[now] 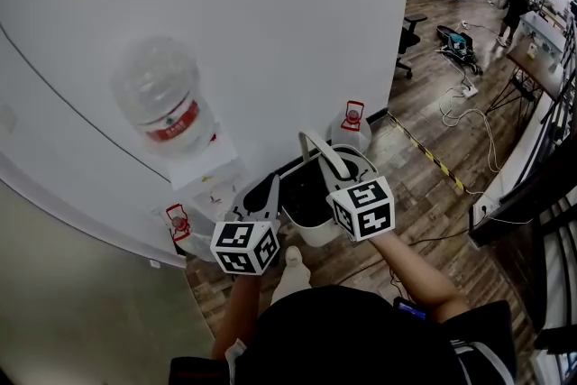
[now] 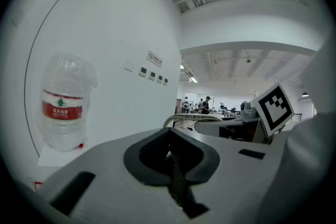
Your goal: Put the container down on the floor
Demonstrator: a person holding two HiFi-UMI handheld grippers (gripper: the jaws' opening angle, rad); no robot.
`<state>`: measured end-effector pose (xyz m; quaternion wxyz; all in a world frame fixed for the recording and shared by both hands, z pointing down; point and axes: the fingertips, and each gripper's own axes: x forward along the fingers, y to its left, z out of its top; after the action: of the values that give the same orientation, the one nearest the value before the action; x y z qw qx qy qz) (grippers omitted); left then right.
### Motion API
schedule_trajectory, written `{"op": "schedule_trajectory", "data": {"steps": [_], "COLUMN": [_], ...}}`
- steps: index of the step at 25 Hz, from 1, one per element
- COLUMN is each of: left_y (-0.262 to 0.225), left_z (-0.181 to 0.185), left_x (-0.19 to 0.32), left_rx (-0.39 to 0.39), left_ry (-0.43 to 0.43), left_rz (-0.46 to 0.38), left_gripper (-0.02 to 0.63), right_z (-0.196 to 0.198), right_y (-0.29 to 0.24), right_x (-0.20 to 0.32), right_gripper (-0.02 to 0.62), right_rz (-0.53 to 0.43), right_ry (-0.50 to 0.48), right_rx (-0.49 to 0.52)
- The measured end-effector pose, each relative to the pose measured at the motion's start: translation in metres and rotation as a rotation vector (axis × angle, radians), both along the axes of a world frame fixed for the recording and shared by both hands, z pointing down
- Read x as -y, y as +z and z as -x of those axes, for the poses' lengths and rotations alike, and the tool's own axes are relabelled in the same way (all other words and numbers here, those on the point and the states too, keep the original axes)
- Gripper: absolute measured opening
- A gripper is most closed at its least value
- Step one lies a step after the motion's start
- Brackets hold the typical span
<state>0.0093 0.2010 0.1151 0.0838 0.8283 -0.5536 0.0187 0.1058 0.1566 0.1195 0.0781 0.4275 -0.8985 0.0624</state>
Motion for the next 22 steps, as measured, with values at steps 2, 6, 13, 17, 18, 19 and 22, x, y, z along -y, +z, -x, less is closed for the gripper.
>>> {"op": "schedule_trajectory", "data": {"steps": [2,6,13,17,18,19,22], "left_y": [0.001,0.003,0.002,-0.002,-0.001,0.000,0.001], "left_z": [0.002,0.011,0.023,0.030,0.033,0.036,0.044], "left_x": [0.006,0.023,0.060,0.087,0.094,0.101,0.122], "left_rx": [0.001,-0.008,0.009,0.006,0.002,-0.001,-0.011], "left_ry": [0.000,-0.009,-0.015,-0.013,-0.012,-0.012,-0.007], "left_rz": [0.001,0.008,0.009,0.007,0.010,0.014,0.020], "left_gripper": [0.014,0.014,0.014,0.014,0.014,0.014,0.014], "right_z": [0.002,0.007,0.020,0.028,0.030,0.034,0.043], "right_y": [0.002,0.005,0.007,0.008,0.009,0.011,0.014], "right_x": [0.007,0.023,0.061,0.088,0.094,0.100,0.120], "right_gripper": [0.029,0.029,0.029,0.029,0.029,0.029,0.029], "right_rz": [0.003,0.009,0.023,0.037,0.042,0.048,0.063], "right_ry": [-0.001,0.000,-0.012,-0.008,-0.008,-0.008,-0.006], "right_rx": [-0.001,0.002,0.002,0.003,0.002,0.000,-0.011]}}
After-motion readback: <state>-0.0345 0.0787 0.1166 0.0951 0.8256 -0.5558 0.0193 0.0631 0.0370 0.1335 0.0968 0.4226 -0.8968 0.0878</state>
